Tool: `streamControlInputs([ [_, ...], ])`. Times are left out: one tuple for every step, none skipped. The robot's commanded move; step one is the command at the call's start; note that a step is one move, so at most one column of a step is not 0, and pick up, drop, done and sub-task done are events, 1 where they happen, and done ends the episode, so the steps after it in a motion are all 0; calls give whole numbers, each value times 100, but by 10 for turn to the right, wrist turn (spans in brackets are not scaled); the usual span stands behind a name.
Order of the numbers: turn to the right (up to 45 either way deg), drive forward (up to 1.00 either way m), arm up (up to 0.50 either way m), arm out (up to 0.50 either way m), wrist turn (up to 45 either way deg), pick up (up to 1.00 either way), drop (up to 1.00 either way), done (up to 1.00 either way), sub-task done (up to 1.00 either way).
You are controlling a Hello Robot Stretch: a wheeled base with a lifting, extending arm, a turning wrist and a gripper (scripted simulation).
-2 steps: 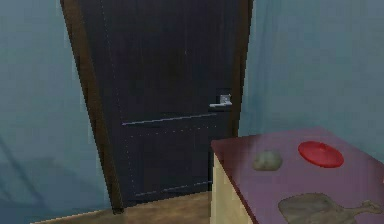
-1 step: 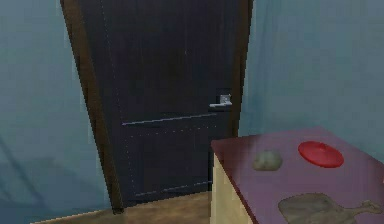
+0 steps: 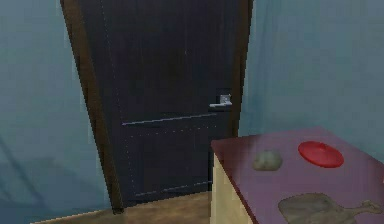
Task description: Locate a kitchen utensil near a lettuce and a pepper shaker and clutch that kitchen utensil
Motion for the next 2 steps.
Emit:
streamControlInputs([
  [0, 0, -14, 0, 0, 0, 0, 0, 0],
  [0, 0, 0, 0, 0, 100, 0, 0, 0],
])
